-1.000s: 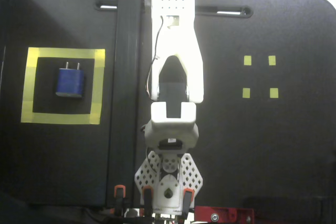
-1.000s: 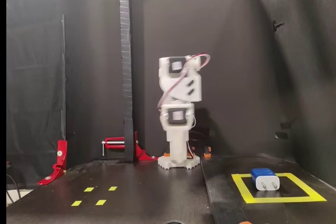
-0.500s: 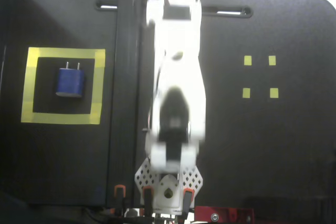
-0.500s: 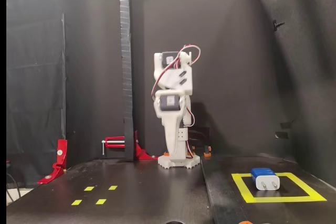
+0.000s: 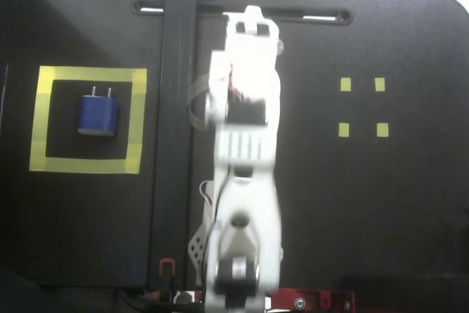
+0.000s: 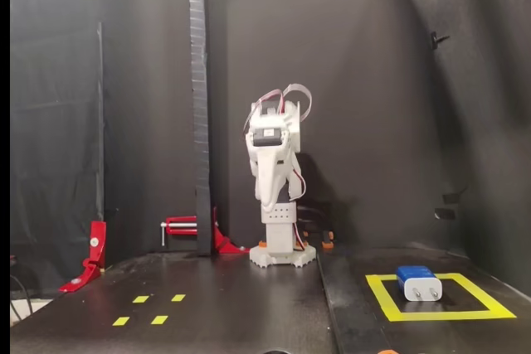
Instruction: Grasp the block and place it in the designated area.
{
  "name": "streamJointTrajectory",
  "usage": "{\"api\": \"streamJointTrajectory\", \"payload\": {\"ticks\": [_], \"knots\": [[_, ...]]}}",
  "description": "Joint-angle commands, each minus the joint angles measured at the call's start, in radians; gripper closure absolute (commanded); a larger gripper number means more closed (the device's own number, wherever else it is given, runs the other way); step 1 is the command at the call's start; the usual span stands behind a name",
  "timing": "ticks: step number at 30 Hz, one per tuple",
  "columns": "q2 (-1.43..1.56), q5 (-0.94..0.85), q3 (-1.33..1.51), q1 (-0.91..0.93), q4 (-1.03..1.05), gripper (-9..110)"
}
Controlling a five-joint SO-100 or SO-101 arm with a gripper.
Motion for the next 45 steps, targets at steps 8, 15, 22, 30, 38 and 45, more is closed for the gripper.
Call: {"api": "streamJointTrajectory", "payload": {"ticks": [8,15,22,30,38,45], "knots": [[0.390,-0.023,0.342,-0.015,-0.126,101],[0.560,-0.025,0.495,-0.006,-0.100,101],[0.603,-0.034,0.529,-0.002,-0.002,101],[0.624,-0.034,0.531,-0.025,0.178,101],[0.626,-0.037,0.531,-0.025,0.298,101],[0.626,-0.038,0.531,-0.037,0.298,101]]}}
